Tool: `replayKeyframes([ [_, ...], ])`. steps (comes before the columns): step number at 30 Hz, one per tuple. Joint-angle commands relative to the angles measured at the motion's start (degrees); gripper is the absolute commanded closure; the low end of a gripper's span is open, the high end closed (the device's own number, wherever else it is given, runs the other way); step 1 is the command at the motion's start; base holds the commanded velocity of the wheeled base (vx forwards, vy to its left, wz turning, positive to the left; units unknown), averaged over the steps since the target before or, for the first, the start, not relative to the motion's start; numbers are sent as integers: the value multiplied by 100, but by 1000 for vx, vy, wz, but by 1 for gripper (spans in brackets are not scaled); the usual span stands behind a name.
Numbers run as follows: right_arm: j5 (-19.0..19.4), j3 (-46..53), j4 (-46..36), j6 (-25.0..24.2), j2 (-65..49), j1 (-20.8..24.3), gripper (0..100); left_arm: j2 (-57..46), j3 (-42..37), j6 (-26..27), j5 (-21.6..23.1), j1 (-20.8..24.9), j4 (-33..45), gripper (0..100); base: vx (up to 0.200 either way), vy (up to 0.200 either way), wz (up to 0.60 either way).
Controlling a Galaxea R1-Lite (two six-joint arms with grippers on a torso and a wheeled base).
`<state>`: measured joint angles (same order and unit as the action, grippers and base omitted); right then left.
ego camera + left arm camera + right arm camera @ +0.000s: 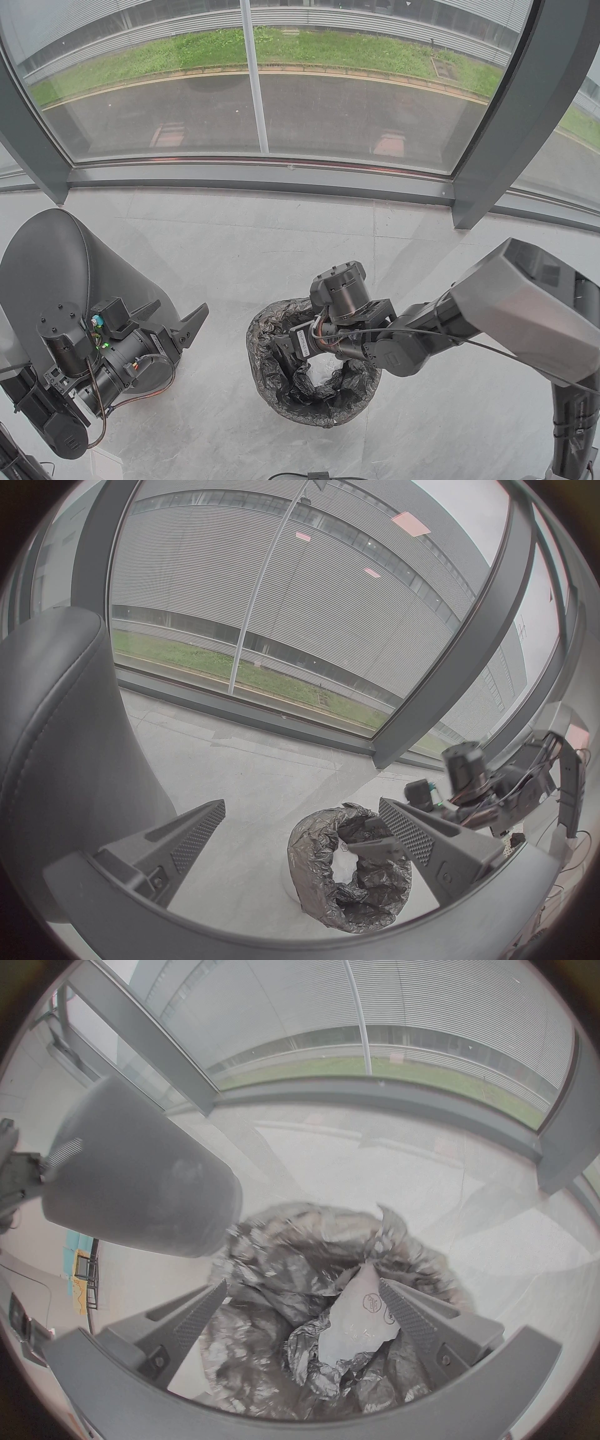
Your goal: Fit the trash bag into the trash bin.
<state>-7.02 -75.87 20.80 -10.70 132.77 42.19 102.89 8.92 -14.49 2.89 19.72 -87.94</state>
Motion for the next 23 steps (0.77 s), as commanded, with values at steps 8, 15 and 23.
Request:
replayKeyframes([
  [8, -906, 1488, 118, 789, -3292, -36, 0, -1368, -154, 43, -52, 620, 304, 0, 0, 0, 0],
  [15, -845, 2551, 91, 851, -5437, -1222, 0, -3029, 408, 465, -342, 629, 2018, 0, 0, 0, 0],
  [23, -414, 3975, -14, 1176, -8030, -2901, 0, -5789, 1287, 702, -473, 629, 5771, 0, 0, 0, 0],
])
